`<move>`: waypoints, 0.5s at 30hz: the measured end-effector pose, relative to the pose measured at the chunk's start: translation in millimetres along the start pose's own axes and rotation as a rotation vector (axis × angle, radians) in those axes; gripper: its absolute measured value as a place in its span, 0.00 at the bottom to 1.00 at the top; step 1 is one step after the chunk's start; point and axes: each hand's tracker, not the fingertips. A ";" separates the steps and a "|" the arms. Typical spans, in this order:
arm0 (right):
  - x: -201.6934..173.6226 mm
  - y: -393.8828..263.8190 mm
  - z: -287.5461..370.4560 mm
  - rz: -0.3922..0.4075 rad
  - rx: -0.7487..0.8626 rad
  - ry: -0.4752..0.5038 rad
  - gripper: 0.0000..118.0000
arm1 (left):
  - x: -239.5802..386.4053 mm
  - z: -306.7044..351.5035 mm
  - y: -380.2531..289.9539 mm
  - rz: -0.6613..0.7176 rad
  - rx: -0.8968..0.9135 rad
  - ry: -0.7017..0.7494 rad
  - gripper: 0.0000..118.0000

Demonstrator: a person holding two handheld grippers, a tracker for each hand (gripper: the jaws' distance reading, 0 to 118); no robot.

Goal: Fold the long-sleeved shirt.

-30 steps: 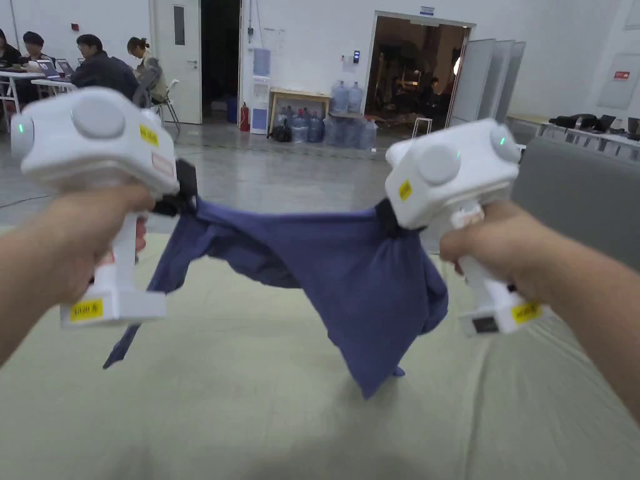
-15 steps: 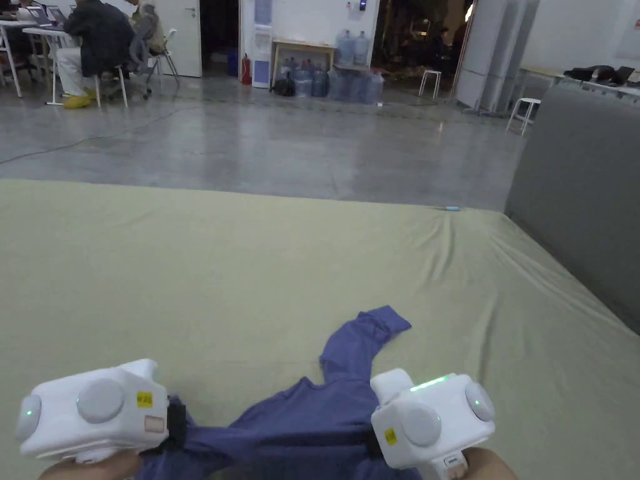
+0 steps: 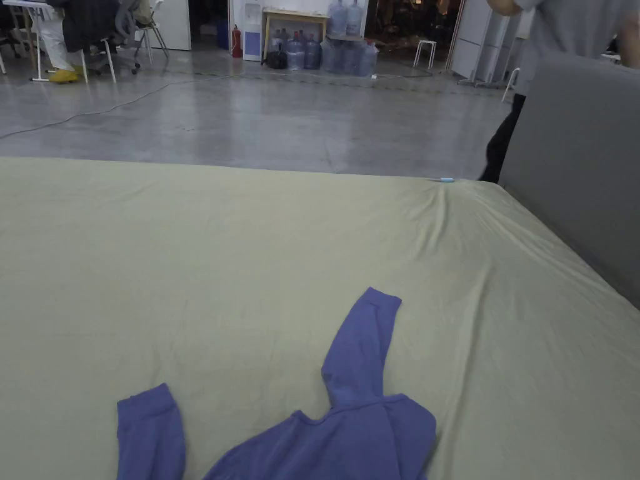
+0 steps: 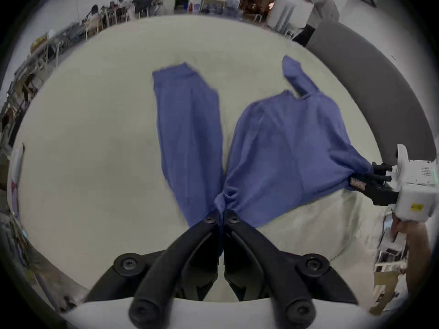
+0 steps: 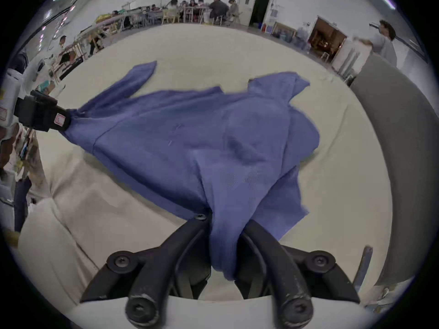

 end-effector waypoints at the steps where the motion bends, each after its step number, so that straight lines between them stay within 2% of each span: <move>1: -1.9 -3.0 -5.7 -0.009 -0.009 -0.002 0.07 | -2.2 -7.4 -6.4 0.038 -0.026 -0.014 0.00; 5: -5.3 -1.7 -14.0 -0.030 -0.010 -0.014 0.07 | 0.3 -28.5 -17.2 0.016 -0.027 0.005 0.00; 7: -3.9 2.9 -12.7 -0.041 -0.023 -0.007 0.11 | 6.2 -27.4 -13.1 0.008 -0.028 0.021 0.00; 8: -1.3 6.2 -11.0 -0.051 -0.038 0.003 0.19 | 8.6 -24.9 -9.6 0.004 -0.033 0.029 0.00; 9: 4.4 10.3 -7.4 -0.067 -0.047 0.019 0.33 | 11.3 -20.5 -6.0 0.002 -0.034 0.031 0.00; 10: 11.7 14.8 -0.8 -0.101 -0.053 0.039 0.58 | 14.6 -11.5 -2.1 -0.007 -0.029 0.021 0.05; 11: 20.7 20.2 11.1 -0.164 -0.050 0.055 0.75 | 19.3 3.0 3.4 -0.025 -0.001 -0.015 0.31; 12: 27.5 23.6 22.7 -0.221 -0.029 0.072 0.81 | 21.4 14.0 7.9 -0.031 0.039 -0.030 0.68; 13: 35.0 27.0 39.0 -0.279 0.012 0.081 0.81 | 23.7 31.4 12.5 -0.015 0.109 -0.037 1.00; 15: 46.2 26.6 71.0 -0.334 0.106 0.121 0.81 | 26.8 55.0 16.6 -0.001 0.187 -0.049 0.99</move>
